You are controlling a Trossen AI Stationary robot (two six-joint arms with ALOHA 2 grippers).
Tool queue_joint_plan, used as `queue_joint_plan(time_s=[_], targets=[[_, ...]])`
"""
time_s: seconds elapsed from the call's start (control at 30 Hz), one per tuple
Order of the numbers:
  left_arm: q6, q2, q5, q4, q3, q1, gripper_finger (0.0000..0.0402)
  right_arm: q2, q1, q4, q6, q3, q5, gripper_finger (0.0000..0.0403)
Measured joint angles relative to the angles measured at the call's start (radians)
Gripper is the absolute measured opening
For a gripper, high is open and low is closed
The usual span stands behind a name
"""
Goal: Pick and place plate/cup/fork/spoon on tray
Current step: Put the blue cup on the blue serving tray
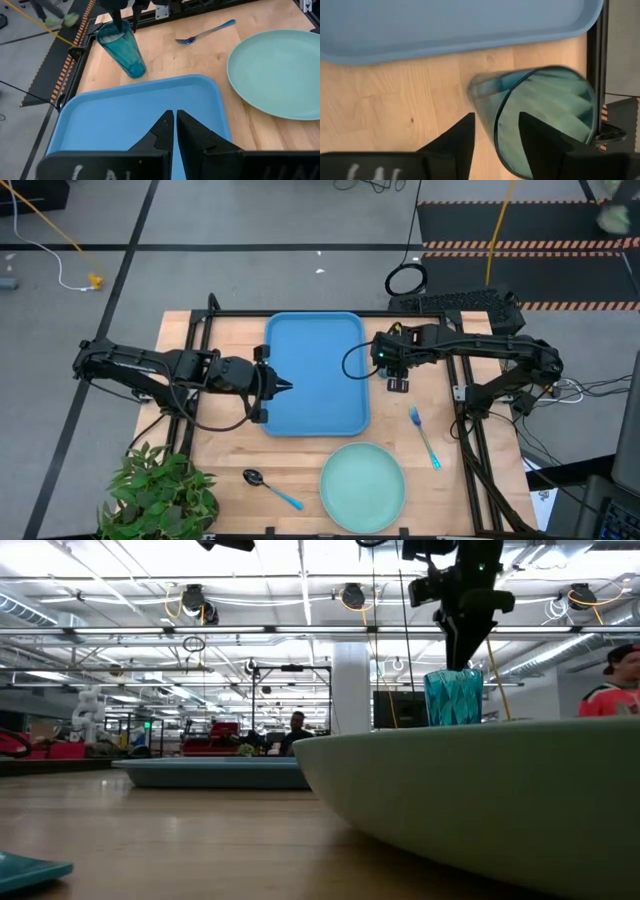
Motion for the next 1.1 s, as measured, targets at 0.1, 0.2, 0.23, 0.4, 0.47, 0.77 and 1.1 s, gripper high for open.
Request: queue_joint_plan(time_s=[0.1, 0.2, 0.23, 0.4, 0.47, 0.77, 1.1], targets=[[0.003, 0.000, 0.000, 0.003, 0.000, 0.000, 0.0026, 0.000, -0.001, 0.002, 0.000, -0.020, 0.000, 0.0105], [0.003, 0.000, 0.000, 0.014, 0.000, 0.000, 0.0026, 0.000, -0.001, 0.004, 0.000, -0.038, -0.002, 0.0064], [0.005, 0.000, 0.000, 0.019, 0.000, 0.000, 0.0026, 0.000, -0.001, 0.005, 0.000, -0.041, -0.002, 0.0048], [0.019, 0.000, 0.000, 0.040, 0.000, 0.000, 0.0026, -0.004, 0.012, 0.028, 0.011, -0.043, 0.001, 0.0009], [0.021, 0.005, -0.001, 0.047, 0.000, 0.000, 0.0026, -0.012, 0.032, 0.049, 0.035, -0.043, 0.000, 0.0011], [0.127, 0.089, -0.005, 0.214, 0.000, -0.006, 0.0027, -0.040, 0.230, 0.092, 0.185, -0.042, 0.111, 0.0003], [0.276, 0.210, -0.004, 0.418, 0.002, -0.013, 0.0128, -0.037, 0.513, 0.099, 0.205, -0.042, 0.390, 0.0001]])
